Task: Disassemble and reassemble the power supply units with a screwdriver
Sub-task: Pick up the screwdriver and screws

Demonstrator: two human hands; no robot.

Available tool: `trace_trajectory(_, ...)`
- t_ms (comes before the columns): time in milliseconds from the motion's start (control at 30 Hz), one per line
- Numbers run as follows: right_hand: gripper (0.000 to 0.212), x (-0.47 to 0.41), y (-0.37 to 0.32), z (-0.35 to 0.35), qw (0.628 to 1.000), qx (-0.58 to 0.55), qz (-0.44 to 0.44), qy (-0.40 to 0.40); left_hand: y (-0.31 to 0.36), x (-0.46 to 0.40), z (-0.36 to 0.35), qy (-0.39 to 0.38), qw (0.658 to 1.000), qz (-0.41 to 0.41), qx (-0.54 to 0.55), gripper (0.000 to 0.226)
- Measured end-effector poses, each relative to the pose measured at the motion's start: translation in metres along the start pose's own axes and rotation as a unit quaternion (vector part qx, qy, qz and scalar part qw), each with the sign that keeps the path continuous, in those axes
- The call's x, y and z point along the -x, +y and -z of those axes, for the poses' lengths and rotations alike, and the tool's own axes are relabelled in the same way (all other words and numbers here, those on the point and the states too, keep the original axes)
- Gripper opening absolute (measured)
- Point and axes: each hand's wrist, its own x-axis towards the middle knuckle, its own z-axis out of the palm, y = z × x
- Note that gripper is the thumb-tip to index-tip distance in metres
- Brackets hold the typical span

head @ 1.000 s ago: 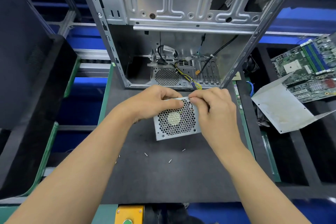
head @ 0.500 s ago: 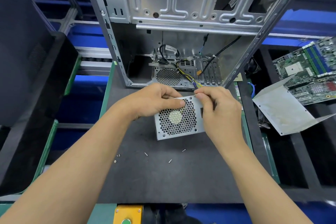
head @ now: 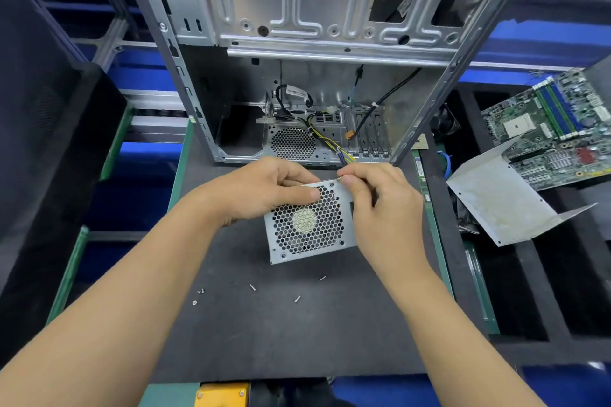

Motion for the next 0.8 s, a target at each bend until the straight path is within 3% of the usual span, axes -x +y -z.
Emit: trace_trajectory(800,0.011,-0.0023,0.0025,-0.0022,0.999,0.015,0.043,-0.008,0.0007,-0.0014,-0.0047,0.035,0.999,-0.019,0.029,0.028)
